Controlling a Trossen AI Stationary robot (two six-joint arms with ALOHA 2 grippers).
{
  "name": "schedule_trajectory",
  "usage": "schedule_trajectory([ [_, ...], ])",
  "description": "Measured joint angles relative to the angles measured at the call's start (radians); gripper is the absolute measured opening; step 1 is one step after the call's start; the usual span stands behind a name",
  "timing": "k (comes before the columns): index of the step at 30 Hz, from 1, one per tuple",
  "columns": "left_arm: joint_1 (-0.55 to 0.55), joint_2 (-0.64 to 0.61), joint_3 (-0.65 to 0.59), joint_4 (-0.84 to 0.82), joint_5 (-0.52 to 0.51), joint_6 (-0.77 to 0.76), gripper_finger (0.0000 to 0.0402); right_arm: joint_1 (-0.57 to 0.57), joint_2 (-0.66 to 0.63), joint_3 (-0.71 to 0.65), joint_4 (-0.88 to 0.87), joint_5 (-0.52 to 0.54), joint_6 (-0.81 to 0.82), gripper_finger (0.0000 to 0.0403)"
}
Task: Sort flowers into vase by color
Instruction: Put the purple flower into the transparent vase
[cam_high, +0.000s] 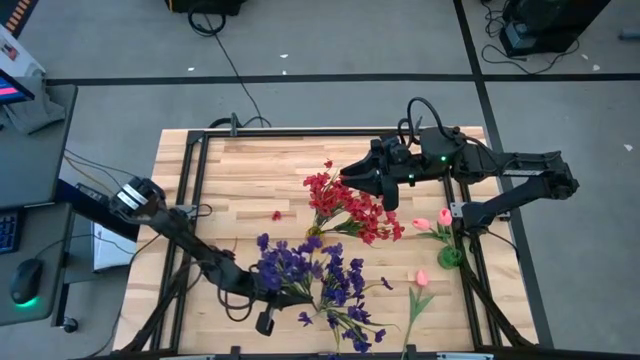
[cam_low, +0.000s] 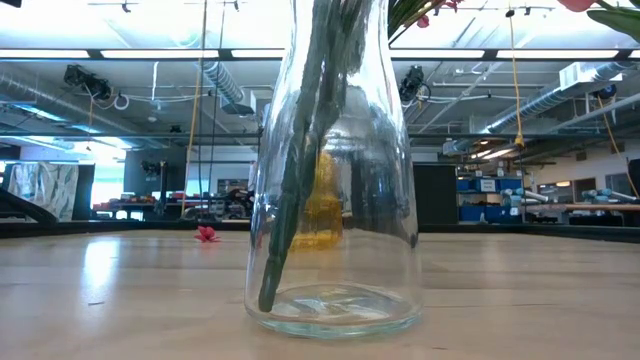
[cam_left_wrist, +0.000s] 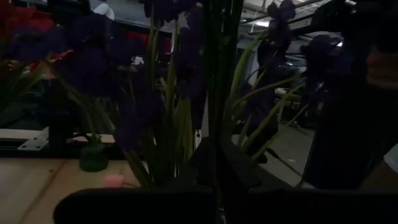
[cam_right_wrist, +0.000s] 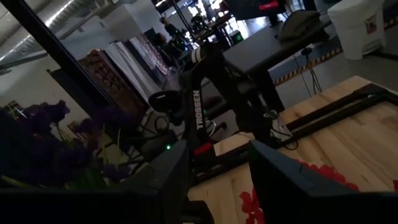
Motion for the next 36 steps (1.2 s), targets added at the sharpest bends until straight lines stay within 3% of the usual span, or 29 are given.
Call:
schedule_trajectory([
  [14,0.032,0.015,0.003,-0.079,-0.028,0.005,0.0005,0.000,0.000,0.000,-0.018,-0.005,-0.009,0.0177],
  [36,0.031,0.016,0.002,-0.161,0.024,-0.028,0.0005,0.000,0.000,0.000,-0.047,0.000,-0.017,0.0177],
])
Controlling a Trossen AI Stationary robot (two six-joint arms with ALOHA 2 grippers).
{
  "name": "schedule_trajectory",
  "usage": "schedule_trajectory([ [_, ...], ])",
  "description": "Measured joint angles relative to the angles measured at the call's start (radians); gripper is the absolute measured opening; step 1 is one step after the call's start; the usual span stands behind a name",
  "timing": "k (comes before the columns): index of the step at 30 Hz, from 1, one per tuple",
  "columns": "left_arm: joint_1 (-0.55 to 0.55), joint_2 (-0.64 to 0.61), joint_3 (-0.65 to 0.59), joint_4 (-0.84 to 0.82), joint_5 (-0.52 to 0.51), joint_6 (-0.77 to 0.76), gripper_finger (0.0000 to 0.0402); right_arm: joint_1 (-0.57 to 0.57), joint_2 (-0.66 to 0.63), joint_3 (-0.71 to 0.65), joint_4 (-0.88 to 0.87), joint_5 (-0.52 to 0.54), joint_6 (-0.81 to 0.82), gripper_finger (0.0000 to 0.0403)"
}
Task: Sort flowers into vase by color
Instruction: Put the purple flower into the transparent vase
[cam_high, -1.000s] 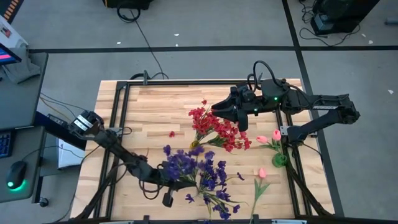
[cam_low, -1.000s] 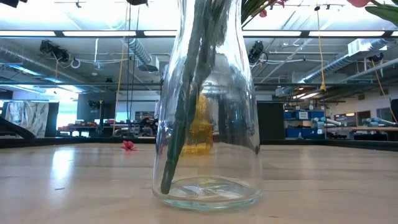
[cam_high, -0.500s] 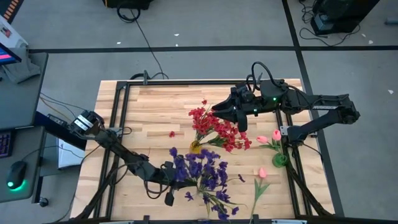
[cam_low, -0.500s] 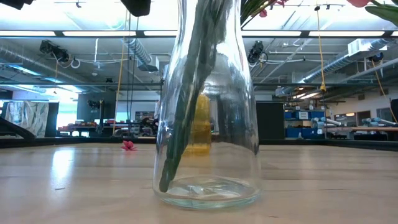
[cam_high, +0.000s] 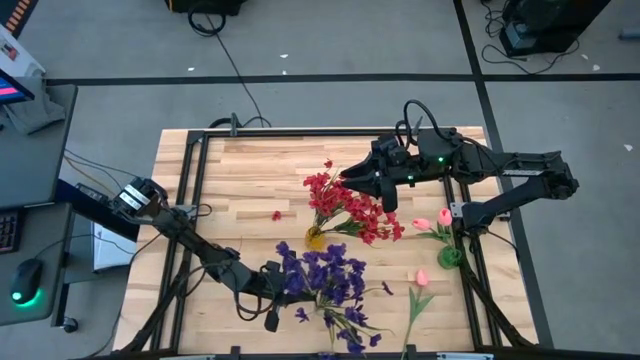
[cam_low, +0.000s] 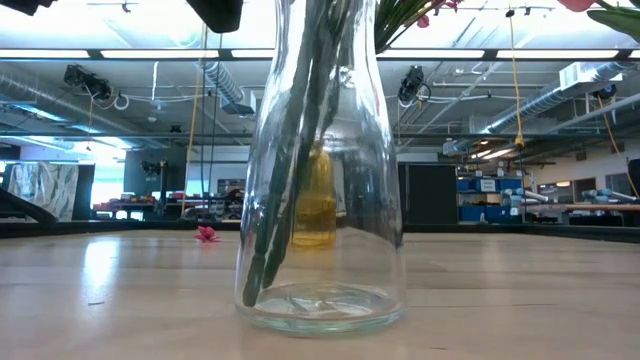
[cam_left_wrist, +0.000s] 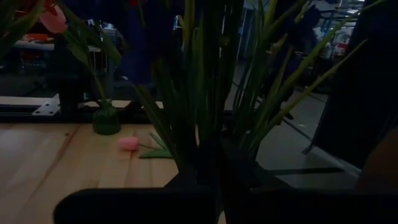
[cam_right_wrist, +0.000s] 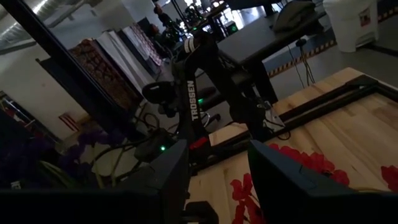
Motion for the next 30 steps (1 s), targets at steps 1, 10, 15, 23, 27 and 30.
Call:
schedule_trajectory([
  [1,0.000,0.000,0.000,0.000,0.001,0.000,0.0005,0.000,0.000,0.000,0.000,0.001,0.000,0.0177],
  [10,0.000,0.000,0.000,0.000,0.004,-0.003,0.0037,-0.010,0.000,0.000,-0.006,0.002,0.001,0.0177],
  [15,0.000,0.000,0.000,-0.001,0.004,-0.003,0.0068,-0.013,0.000,0.000,-0.006,0.001,0.004,0.0177],
  [23,0.000,0.000,0.000,-0.003,0.004,-0.004,0.0096,-0.013,0.000,0.000,-0.007,0.001,0.001,0.0177],
  [27,0.000,0.000,0.000,-0.004,0.004,-0.004,0.0109,-0.014,0.000,0.000,-0.020,-0.003,0.001,0.0177],
  [30,0.000,0.000,0.000,-0.005,0.004,-0.007,0.0120,-0.014,0.000,0.000,-0.033,-0.006,0.001,0.0177],
])
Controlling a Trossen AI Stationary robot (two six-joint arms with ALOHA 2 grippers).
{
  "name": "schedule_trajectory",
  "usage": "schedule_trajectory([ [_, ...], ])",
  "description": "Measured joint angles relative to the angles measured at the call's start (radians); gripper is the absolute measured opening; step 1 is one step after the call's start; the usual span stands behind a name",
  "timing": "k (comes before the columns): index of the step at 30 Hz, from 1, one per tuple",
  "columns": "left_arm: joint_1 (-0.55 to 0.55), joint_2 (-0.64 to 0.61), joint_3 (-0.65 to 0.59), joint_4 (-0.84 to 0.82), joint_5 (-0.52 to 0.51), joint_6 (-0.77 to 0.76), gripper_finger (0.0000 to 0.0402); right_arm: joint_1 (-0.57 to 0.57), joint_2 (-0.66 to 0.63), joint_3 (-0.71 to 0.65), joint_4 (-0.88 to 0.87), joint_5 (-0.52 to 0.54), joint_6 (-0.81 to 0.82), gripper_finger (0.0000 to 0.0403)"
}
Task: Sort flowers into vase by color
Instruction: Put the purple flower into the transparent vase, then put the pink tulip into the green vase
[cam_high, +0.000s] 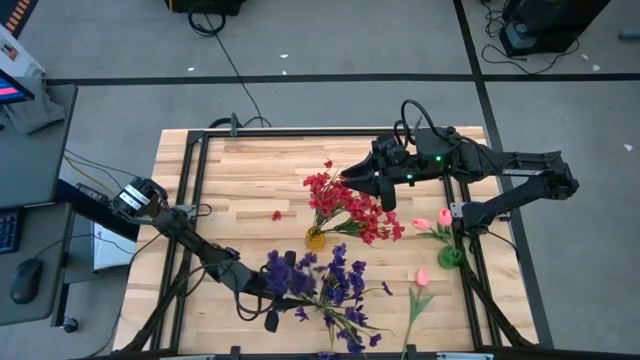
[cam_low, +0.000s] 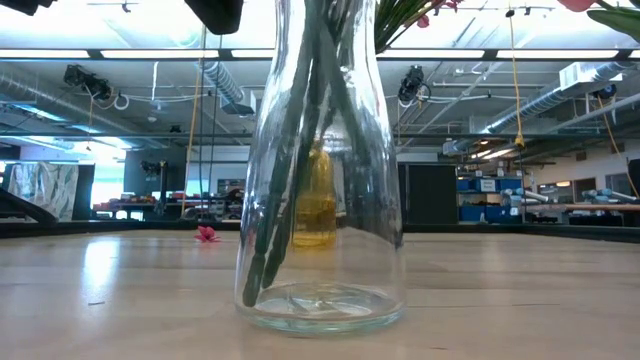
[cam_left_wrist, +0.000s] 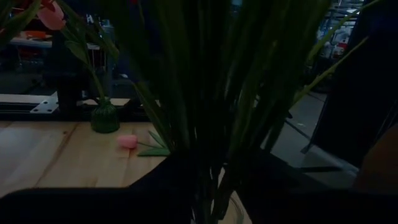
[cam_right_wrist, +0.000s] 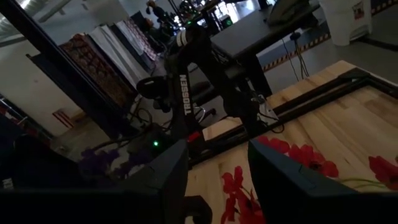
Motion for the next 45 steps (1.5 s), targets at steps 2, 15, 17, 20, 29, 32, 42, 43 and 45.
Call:
schedule_trajectory([
  [2,0.000,0.000,0.000,0.000,0.000,-0.020,0.0130,0.000,0.000,0.000,0.003,-0.016,0.000,0.0177],
  [15,0.001,-0.002,0.000,-0.004,-0.008,-0.128,0.0256,0.000,-0.002,0.000,0.019,-0.046,-0.018,0.0177],
  [17,0.001,-0.004,0.000,-0.005,-0.008,-0.132,0.0279,0.000,-0.002,0.000,0.019,-0.049,-0.018,0.0177],
  [20,-0.006,-0.034,0.000,-0.048,-0.009,-0.132,0.0308,0.000,-0.002,0.000,0.016,-0.057,-0.022,0.0177],
  [29,-0.007,-0.174,0.000,-0.334,-0.009,-0.132,0.0346,0.000,-0.002,0.000,0.006,-0.075,-0.038,0.0177],
  [32,-0.007,-0.218,0.000,-0.418,-0.009,-0.151,0.0347,0.000,-0.007,0.000,-0.001,-0.076,-0.051,0.0177],
  [42,-0.007,-0.361,0.000,-0.723,-0.011,-0.307,0.0345,-0.020,-0.115,0.000,-0.146,-0.072,-0.067,0.0177],
  [43,-0.006,-0.379,0.000,-0.762,-0.012,-0.322,0.0344,-0.021,-0.132,0.000,-0.163,-0.072,-0.068,0.0177],
  [45,-0.006,-0.425,0.000,-0.851,-0.033,-0.358,0.0342,-0.020,-0.168,0.000,-0.194,-0.071,-0.062,0.0177],
])
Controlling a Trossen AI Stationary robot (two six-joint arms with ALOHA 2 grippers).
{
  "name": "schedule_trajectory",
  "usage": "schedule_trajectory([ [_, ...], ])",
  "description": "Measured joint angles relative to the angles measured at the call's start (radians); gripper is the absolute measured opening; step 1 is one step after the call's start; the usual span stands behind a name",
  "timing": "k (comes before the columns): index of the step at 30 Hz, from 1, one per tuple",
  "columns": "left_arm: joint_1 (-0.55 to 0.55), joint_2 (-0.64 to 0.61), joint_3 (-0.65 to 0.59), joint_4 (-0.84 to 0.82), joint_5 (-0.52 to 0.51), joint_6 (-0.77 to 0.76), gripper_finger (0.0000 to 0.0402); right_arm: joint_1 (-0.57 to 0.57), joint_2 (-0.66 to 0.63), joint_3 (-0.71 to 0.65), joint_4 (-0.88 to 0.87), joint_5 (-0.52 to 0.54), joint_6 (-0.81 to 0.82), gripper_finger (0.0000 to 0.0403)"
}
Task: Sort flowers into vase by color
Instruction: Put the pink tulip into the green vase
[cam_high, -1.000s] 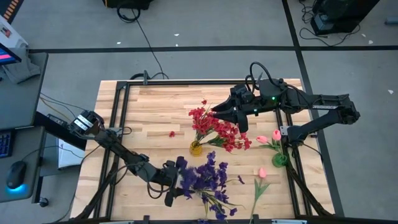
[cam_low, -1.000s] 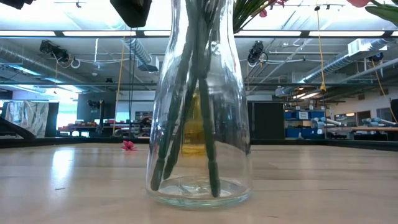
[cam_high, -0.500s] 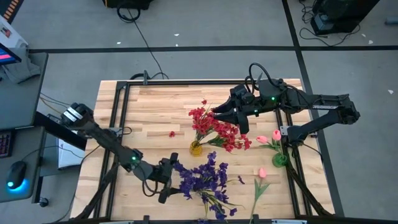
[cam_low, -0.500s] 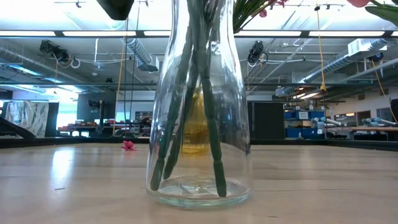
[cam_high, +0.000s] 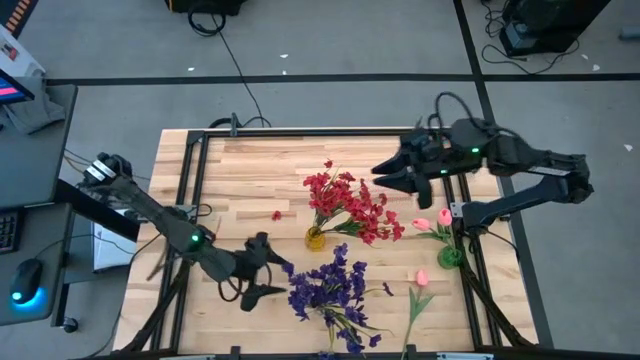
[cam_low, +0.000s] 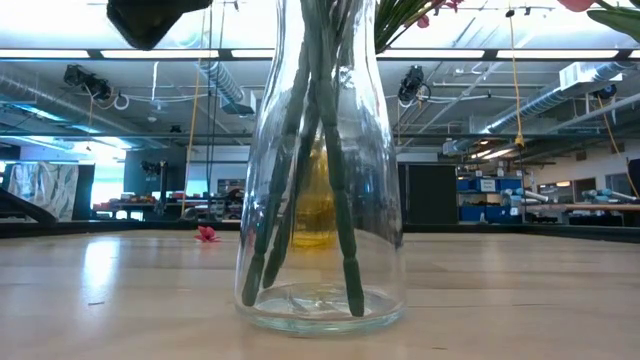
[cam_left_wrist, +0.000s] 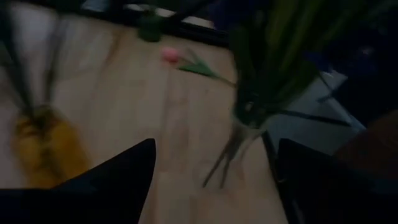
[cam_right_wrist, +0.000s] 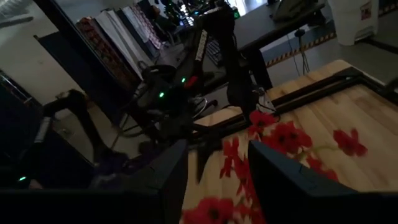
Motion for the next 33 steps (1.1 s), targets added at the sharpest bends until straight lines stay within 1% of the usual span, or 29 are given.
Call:
schedule_trajectory([
  [3,0.000,-0.066,0.000,-0.106,-0.064,-0.064,0.0338,0.006,-0.057,0.000,-0.056,0.000,0.040,0.0177],
  [6,0.000,-0.118,0.000,-0.176,-0.105,-0.106,0.0335,0.041,-0.107,0.001,-0.100,-0.002,0.069,0.0177],
  [9,0.000,-0.150,0.000,-0.210,-0.141,-0.110,0.0335,0.100,-0.145,0.001,-0.120,-0.009,0.102,0.0177],
  [13,0.000,-0.155,0.000,-0.238,-0.174,-0.109,0.0335,0.205,-0.166,0.001,-0.130,-0.023,0.164,0.0177],
  [19,0.000,-0.150,0.000,-0.281,-0.174,-0.127,0.0335,0.385,-0.154,0.001,-0.130,-0.028,0.262,0.0177],
  [26,0.000,-0.150,0.000,-0.387,-0.175,-0.236,0.0335,0.605,-0.106,0.001,-0.132,-0.050,0.433,0.0172],
  [33,0.000,-0.150,0.000,-0.498,-0.173,-0.327,0.0335,0.782,-0.045,0.001,-0.185,-0.029,0.570,0.0155],
])
